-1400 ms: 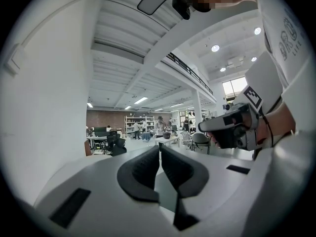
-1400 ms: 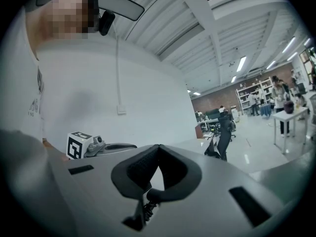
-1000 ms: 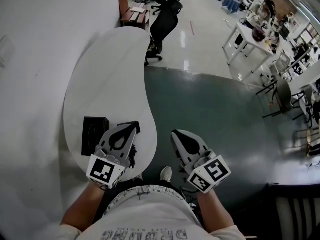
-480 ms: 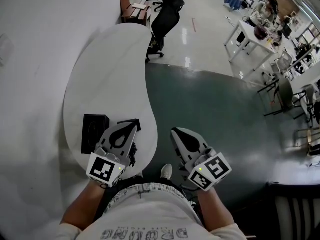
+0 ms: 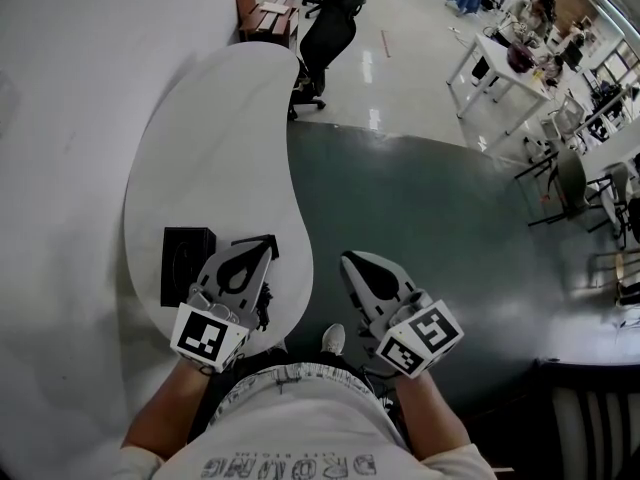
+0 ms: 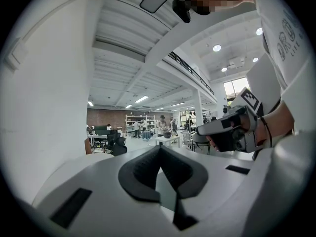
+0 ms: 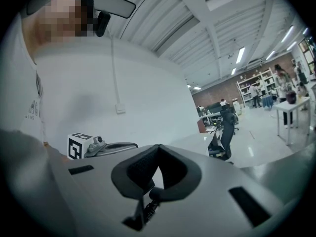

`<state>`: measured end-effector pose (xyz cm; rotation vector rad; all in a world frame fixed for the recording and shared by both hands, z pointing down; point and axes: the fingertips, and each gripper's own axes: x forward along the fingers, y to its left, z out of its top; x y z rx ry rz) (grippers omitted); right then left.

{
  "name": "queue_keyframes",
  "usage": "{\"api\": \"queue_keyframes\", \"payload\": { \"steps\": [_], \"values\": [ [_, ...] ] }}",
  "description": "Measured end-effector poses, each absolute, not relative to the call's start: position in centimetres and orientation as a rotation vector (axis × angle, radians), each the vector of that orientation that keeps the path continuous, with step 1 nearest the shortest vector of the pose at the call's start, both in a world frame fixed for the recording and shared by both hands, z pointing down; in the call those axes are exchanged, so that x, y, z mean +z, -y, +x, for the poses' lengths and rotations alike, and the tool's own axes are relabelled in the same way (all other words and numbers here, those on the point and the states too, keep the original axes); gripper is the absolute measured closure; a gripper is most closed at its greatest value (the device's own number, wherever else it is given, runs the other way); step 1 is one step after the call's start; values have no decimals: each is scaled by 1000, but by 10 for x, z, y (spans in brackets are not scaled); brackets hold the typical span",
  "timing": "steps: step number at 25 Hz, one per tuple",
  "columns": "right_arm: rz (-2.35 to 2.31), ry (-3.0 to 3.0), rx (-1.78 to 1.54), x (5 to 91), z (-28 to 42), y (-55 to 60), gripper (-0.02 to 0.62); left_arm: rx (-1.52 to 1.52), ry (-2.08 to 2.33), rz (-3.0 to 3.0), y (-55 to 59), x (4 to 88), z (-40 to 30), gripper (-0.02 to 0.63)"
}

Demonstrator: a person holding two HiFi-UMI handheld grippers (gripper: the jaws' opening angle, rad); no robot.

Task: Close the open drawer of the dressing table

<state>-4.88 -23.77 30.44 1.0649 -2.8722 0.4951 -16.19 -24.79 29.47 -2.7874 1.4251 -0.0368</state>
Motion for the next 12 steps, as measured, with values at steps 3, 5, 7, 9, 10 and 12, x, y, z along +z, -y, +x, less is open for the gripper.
{"api": "queue_keyframes", "payload": {
  "steps": [3,5,7,9,10,12],
  "values": [
    [1066,2869,498,307,-49,240,588,-38,-1417,-2789,250,298,-162,584],
    [1064,2867,503,309,-48,242,588,-40,-1416,-2790,252,299,-162,584],
    [1066,2866,512,310,-47,243,588,-48,-1414,-2792,253,300,-160,584],
    [1068,2867,518,310,-45,245,588,-54,-1414,-2792,254,300,-159,584],
    [1068,2867,520,310,-44,245,588,-56,-1414,-2791,254,300,-158,584],
    [1066,2869,524,310,-43,244,588,-56,-1416,-2790,254,299,-156,584]
  ]
}}
